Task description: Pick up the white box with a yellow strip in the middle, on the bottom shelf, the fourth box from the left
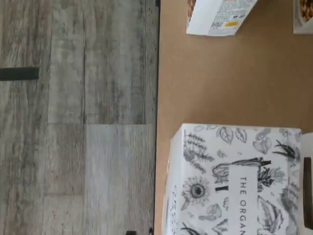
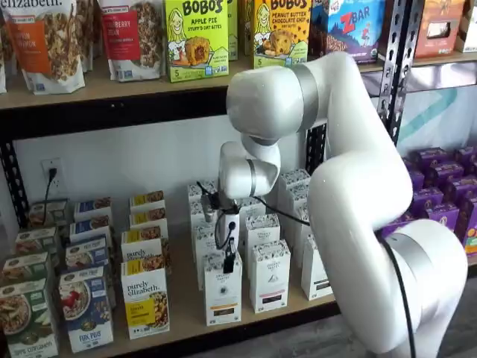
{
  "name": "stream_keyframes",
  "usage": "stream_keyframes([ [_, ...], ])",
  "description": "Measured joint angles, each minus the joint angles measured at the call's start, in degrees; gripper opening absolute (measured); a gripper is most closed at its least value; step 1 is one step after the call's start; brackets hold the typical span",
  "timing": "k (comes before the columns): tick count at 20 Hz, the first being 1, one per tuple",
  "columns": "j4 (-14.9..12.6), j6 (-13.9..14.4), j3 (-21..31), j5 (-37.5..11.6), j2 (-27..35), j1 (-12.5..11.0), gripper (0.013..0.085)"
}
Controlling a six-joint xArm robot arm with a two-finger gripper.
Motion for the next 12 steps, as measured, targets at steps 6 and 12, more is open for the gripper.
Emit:
stream_keyframes([
  [6,-2.19,2.21,-2.27,0.61,2.11,0.33,0.0850],
  [12,-4.19,4.07,-3.45,1.12,3.54,0.48,0.0850],
])
